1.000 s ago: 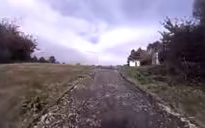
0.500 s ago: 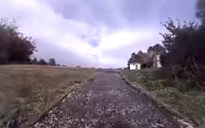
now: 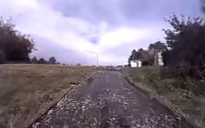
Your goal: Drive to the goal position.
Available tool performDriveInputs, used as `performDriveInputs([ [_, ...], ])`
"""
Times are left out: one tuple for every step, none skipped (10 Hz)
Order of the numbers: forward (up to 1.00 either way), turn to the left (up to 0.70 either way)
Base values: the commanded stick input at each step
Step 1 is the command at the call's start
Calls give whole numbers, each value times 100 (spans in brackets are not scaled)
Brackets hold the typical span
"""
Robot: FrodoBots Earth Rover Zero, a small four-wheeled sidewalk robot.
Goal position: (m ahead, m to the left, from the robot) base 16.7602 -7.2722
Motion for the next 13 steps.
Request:
performDriveInputs([
  [100,0],
  [100,0],
  [100,0],
  [100,0],
  [100,0],
  [100,0],
  [100,0],
  [100,-4],
  [100,-13],
  [100,-34],
  [100,-18],
  [100,0],
  [100,0],
])
